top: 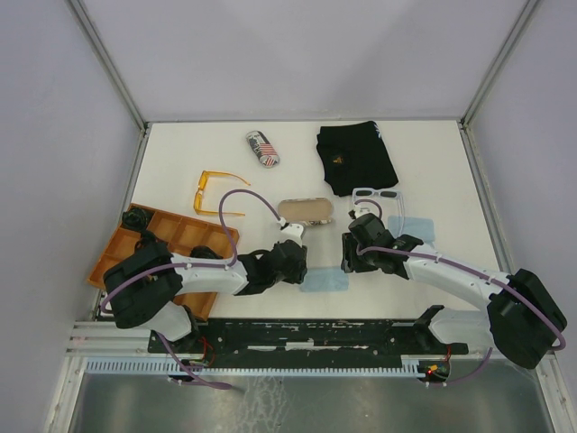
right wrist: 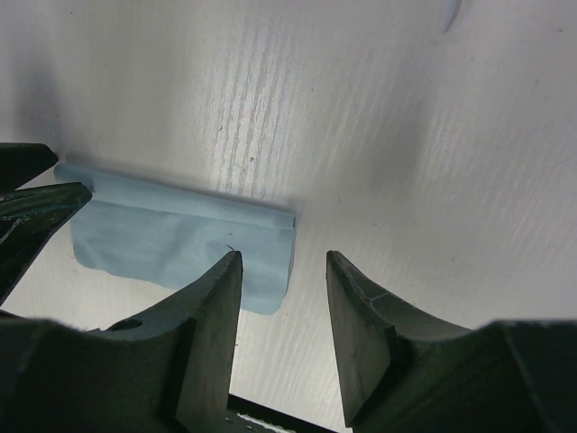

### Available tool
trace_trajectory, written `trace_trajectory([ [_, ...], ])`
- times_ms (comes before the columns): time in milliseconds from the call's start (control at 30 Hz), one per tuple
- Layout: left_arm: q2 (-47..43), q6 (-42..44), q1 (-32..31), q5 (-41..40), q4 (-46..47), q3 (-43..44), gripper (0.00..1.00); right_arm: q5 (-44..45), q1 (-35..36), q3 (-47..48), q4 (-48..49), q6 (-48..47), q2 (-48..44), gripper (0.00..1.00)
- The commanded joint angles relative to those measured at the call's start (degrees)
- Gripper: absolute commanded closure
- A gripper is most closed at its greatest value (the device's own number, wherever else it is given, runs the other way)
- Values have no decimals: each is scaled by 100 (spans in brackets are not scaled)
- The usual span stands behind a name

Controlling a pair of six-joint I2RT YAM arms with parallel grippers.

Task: Organize the sunglasses
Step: Pick up the glasses cleaning cloth from the center of the board.

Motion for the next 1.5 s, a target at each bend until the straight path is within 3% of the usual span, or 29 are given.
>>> trace_trajectory([
  [0,126,-223,-72,96,30,164,58,43,-15,100,151,-60,-18,50],
  [533,148,-267,-193,-107,-248,219,59,12,-12,89,213,-59,15,50],
  [1267,199,-112,-213,-124,-222,264,96,30,-13,18,336,67,33,48],
  [1467,214,-40,-212,-88,-228,267,97,5,-14,-8,497,119,193,46],
])
